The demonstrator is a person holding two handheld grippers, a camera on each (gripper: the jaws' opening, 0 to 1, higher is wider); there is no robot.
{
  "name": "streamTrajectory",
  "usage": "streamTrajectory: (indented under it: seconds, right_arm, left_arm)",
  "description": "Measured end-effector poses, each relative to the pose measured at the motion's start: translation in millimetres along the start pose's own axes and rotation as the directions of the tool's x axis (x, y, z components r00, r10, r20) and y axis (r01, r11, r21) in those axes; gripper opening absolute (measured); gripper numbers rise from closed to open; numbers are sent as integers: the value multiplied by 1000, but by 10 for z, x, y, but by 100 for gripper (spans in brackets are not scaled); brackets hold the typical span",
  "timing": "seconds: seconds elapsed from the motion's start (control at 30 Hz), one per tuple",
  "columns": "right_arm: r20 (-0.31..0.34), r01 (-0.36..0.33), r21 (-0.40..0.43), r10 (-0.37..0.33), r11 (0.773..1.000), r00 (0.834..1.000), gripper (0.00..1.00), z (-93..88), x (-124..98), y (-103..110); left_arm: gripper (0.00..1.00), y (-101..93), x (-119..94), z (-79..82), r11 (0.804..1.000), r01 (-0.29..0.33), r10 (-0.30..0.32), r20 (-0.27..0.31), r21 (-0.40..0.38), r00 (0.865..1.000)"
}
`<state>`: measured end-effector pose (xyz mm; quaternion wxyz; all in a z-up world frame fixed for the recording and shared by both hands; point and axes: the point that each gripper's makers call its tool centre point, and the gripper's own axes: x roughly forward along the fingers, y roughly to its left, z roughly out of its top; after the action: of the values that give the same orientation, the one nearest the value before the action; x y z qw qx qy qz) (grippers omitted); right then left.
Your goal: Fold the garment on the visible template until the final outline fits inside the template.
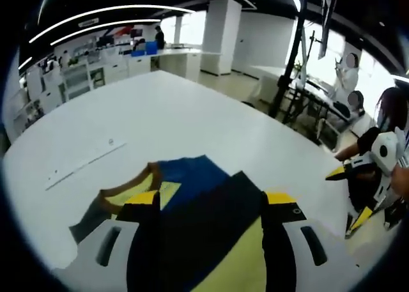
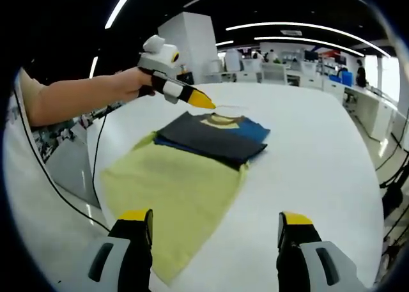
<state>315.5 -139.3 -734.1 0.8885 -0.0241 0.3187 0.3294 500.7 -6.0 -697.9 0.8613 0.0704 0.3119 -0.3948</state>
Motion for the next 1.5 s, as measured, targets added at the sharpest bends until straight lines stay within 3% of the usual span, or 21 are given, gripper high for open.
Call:
streamTrajectory:
  seconds: [1.5]
  right_arm:
    - [6, 4, -9, -4, 1000, 1000, 78, 158, 188, 58]
  left_arm:
    - [53, 560, -693, -468, 994, -88, 88, 1, -70, 996]
